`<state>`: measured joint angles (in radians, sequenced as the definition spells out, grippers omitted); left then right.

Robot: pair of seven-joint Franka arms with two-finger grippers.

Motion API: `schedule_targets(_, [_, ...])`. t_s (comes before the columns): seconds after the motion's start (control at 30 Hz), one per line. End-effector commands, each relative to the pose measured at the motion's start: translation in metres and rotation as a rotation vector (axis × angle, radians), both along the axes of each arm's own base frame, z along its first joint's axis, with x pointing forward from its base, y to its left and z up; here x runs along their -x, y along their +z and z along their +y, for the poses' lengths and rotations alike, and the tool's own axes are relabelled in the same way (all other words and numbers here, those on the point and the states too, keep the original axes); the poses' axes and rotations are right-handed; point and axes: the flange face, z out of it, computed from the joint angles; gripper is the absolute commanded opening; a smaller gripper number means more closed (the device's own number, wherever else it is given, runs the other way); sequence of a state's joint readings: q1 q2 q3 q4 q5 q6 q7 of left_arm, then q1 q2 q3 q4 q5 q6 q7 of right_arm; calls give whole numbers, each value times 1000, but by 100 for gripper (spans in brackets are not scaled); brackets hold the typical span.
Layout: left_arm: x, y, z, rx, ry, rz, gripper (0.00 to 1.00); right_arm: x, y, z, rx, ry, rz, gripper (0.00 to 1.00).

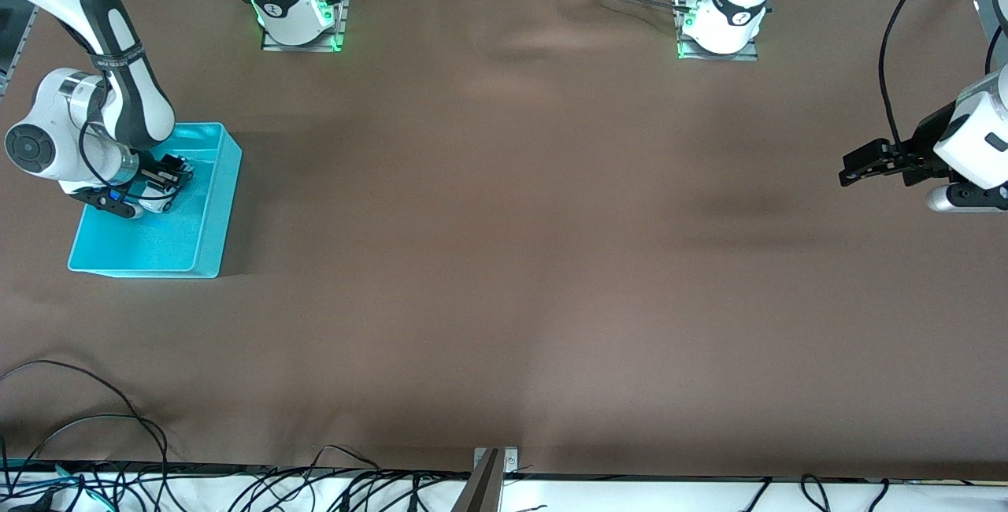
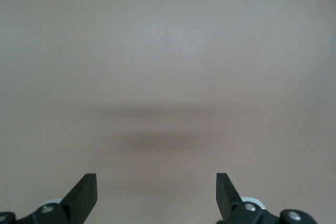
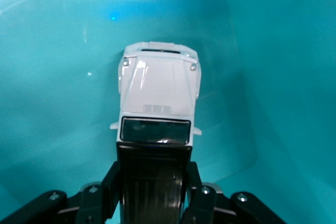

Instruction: Wind and store white jeep toy

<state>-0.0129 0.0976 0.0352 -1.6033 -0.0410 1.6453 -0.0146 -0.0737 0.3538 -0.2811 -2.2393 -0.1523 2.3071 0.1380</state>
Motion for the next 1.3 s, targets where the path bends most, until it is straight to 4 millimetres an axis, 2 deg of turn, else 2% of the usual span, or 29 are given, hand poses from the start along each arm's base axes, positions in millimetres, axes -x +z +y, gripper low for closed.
schedule_targets(0.0, [2,2,-2,13,-6,-1,100,2,-3,-2,7,20,-5,39])
schedule_targets(0.13, [2,2,-2,13,-6,-1,100,1,1,0,6,20,-6,64])
schedule_targets(0.17, [2,2,-2,13,-6,-1,100,1,3,0,7,18,-10,67])
schedule_targets(0.43, [1,-2,-3,13,-8,5,100,-4,18,5,2,24,-8,82])
schedule_targets(0.5, [1,-2,-3,13,-8,5,100,-7,19,12,-3,33,-1,99])
schedule_targets(0.63, [1,-2,-3,13,-8,5,100,-14,31,23,-6,35,-9,100])
schedule_targets(0.97, [0,-2,-2,13,-6,7,100,-50,80,48,-14,57,23,100])
schedule_targets(1.17, [0,-3,-2,13,-6,8,100,-65,107,68,-21,85,-30,100])
schedule_targets(1.27, [0,-4,-2,13,-6,10,100,-69,119,71,-62,39,-69,100])
